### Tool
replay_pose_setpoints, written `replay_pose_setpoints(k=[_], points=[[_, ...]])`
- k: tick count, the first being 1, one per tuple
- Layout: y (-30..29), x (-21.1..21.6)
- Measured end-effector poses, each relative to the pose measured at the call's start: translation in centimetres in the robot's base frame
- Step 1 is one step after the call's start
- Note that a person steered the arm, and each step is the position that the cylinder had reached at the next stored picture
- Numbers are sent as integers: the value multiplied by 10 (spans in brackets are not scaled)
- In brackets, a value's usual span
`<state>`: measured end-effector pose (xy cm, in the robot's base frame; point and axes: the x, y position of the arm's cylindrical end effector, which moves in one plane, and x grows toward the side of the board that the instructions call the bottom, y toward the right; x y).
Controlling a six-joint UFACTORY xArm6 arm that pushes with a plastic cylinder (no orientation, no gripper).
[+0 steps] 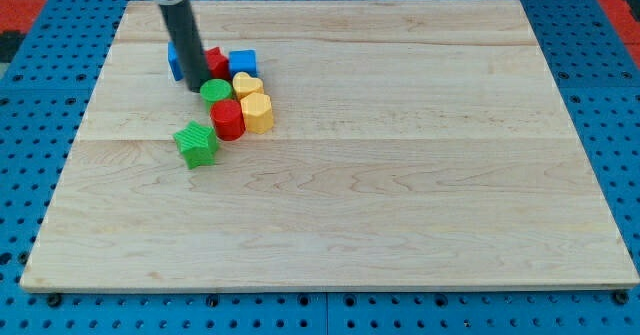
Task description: Push blue triangle into yellow blocks
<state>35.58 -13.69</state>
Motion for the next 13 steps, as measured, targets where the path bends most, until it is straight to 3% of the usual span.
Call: replay_pose_setpoints(k=[1,2,5,6,7,9,11,13], points=[[40,-8],[39,7],[-166,1],[-142,-46],[-102,-61],[-55,-41],[-39,-67],[-47,-40]])
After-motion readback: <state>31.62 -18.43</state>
